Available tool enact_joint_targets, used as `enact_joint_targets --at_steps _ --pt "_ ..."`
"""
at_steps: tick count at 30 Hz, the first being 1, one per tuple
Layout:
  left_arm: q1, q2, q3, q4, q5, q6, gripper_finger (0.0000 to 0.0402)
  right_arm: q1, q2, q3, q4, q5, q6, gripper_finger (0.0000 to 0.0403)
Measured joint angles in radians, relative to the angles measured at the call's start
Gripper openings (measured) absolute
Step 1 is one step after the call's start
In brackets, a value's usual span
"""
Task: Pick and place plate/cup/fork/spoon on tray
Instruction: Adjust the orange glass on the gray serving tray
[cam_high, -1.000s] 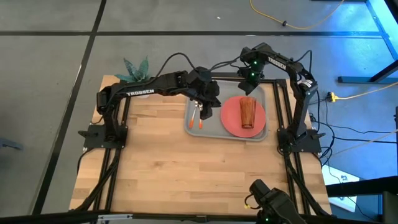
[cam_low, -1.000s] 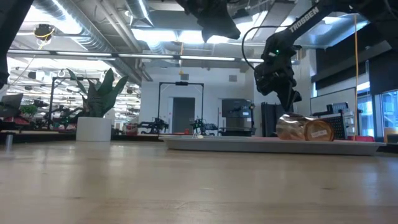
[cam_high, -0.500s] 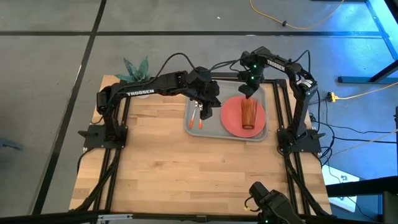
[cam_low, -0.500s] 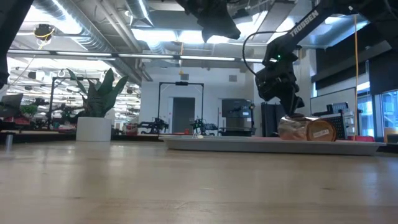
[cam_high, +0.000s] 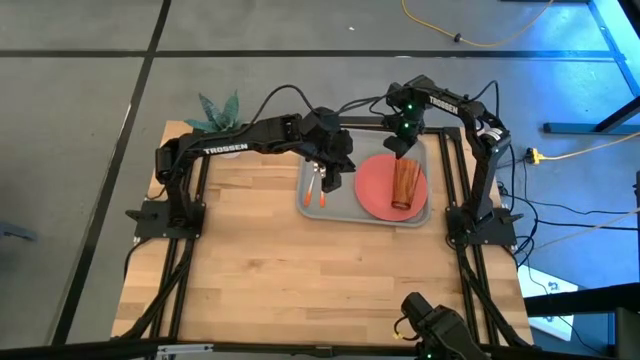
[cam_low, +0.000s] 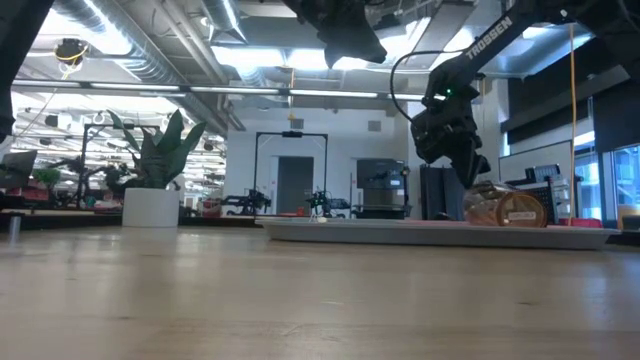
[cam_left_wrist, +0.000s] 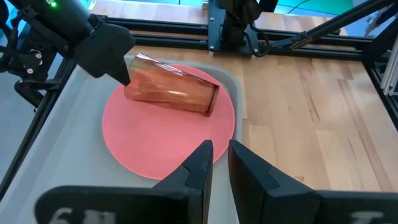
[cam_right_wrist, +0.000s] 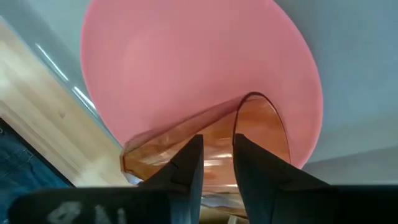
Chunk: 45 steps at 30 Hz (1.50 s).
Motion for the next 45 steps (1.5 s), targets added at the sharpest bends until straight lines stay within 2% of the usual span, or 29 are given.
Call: enact_joint_targets --at_steps 7,12,19,32,39,42,45 --pt "0.000 0.000 0.000 0.000 0.000 0.000 0.0045 -0.001 0.000 0.000 -0.010 0.056 0.049 0.0087" --pt "0.000 0.000 0.000 0.000 0.000 0.000 0.0045 -0.005 0.000 0.000 -0.052 -0.020 0.027 0.0087" --pt "0.000 0.000 0.000 0.000 0.000 0.000 0.0045 -0.005 0.000 -0.005 -0.056 -0.021 0.051 0.0087" --pt "0.000 0.000 0.000 0.000 -0.002 0.001 0.0045 -0.005 -0.001 -0.212 -0.012 -0.024 0.022 0.0087" --pt "0.000 0.000 0.000 0.000 -0.003 0.001 0.0045 -0.005 -0.001 -0.237 0.010 -0.031 0.005 0.0087" --pt "0.000 0.000 0.000 0.000 -0.003 0.001 0.0045 -0.005 -0.001 -0.237 0.020 -0.030 -0.029 0.0075" --pt "0.000 0.000 0.000 0.000 -0.003 0.001 0.0045 -0.005 -0.001 -0.236 0.027 -0.023 -0.062 0.0043"
